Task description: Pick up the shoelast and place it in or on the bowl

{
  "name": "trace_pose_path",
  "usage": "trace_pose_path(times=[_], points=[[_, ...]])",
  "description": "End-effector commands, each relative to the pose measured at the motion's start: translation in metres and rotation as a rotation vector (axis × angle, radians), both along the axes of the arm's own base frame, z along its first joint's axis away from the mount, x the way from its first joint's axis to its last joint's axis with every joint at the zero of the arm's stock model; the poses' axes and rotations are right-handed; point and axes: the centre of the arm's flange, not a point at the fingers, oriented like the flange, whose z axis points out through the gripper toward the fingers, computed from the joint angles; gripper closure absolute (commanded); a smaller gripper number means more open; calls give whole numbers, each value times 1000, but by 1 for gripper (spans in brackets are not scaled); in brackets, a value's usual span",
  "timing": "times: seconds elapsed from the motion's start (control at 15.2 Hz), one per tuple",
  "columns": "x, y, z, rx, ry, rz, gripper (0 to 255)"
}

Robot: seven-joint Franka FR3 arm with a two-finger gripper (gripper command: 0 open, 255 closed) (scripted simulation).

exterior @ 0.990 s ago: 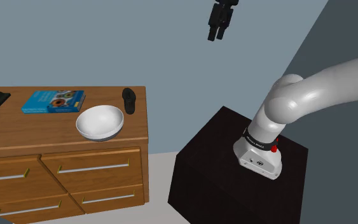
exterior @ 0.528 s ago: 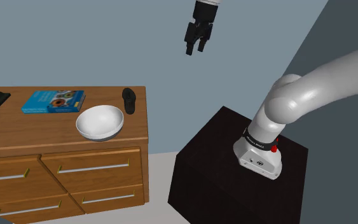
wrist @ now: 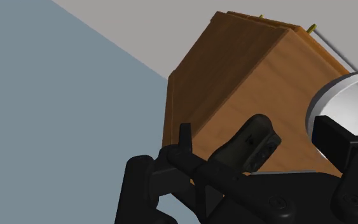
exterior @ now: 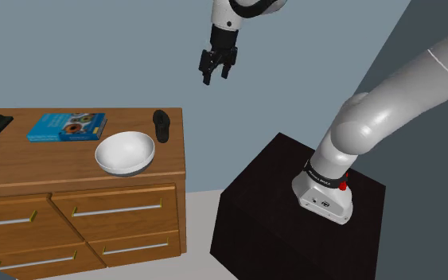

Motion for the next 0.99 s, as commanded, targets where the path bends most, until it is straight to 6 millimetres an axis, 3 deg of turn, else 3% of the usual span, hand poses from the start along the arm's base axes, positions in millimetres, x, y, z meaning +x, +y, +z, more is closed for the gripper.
trace_pose_path(times=[0.0,0.92], points=[[16,11,-16,-11,-13,-17,0],[144,75,-128,-97,-92,-130,0]])
